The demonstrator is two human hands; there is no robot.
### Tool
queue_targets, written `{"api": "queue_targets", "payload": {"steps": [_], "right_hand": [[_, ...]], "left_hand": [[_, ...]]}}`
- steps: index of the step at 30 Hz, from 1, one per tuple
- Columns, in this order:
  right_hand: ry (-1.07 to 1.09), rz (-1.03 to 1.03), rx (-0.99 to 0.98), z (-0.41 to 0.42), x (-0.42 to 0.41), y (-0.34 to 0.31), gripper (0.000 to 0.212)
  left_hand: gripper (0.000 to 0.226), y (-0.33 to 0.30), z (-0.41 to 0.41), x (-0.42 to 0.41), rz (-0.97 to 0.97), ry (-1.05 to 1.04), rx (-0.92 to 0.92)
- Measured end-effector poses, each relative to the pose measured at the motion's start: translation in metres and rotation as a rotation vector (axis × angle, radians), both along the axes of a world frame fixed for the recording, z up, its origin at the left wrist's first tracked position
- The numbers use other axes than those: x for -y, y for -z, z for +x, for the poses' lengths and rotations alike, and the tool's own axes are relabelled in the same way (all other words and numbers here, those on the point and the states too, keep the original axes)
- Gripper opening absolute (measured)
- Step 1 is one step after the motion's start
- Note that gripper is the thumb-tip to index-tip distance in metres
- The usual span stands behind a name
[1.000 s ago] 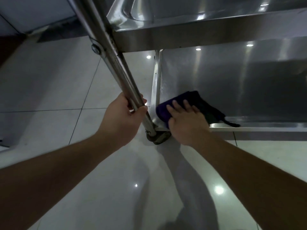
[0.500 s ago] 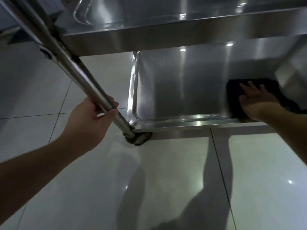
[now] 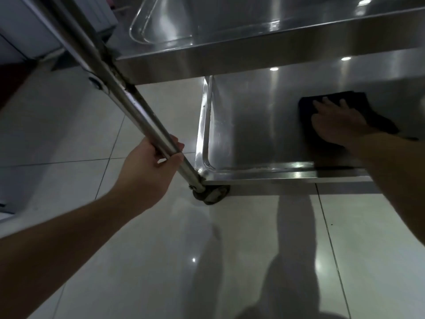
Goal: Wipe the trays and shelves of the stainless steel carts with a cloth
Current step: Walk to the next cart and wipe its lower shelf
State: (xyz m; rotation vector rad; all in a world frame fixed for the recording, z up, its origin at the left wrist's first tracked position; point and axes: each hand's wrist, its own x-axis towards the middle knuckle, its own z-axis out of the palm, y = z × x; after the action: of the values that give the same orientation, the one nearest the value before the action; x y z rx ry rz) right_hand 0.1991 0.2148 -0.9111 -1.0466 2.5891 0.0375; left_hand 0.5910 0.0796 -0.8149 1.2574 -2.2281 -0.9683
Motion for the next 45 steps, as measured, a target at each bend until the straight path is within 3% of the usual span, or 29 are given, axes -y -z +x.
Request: {"api": "queue_targets", "payload": {"steps": [1,4,7,12,18,29,34,36,41,45], "right_hand": [[-0.085,-0.029,0.009,0.017,0.018,-0.001,0.082],[-0.289,-0.078,0.092,0.074,0.052,-0.005,0.060],[-0.463,-0.094,0.141,0.114,0.062,-0.014,0.058],[-0.541,-0.071,0.167,0.110,0.049,-0.010,0.057],[-0.506,-0.041,0.170,0.097,0.019,-0.012,0.057],[-0.304,-0.033,0.055,0.037,-0.096,-0.007,0.062],[-0.283,-0.040,0.049,0.036,-0.096,-0.002,0.058],[-0.280,-0.020,0.055,0.035,-0.096,-0.003,0.057],[-0.253,-0.017,0.088,0.039,-0.094,-0.007,0.056],[-0.249,-0.040,0.106,0.037,-0.099,-0.006,0.057]], "left_hand": [[0.024,0.001,0.000,0.001,0.009,-0.007,-0.006],[0.024,0.002,0.000,0.001,0.025,-0.028,-0.005],[0.024,0.000,-0.001,0.000,0.024,-0.048,0.019],[0.025,-0.007,-0.002,-0.005,-0.037,-0.054,0.140],[0.031,-0.016,-0.003,-0.004,-0.126,-0.032,0.296],[0.031,-0.021,-0.005,-0.022,-0.055,0.005,0.486],[0.059,-0.010,-0.007,-0.036,0.081,0.111,0.778],[0.051,-0.009,-0.014,-0.045,0.103,0.204,0.851],[0.026,0.004,-0.051,-0.070,0.028,0.464,0.788],[0.040,0.021,-0.098,-0.096,-0.064,0.610,0.674]]}}
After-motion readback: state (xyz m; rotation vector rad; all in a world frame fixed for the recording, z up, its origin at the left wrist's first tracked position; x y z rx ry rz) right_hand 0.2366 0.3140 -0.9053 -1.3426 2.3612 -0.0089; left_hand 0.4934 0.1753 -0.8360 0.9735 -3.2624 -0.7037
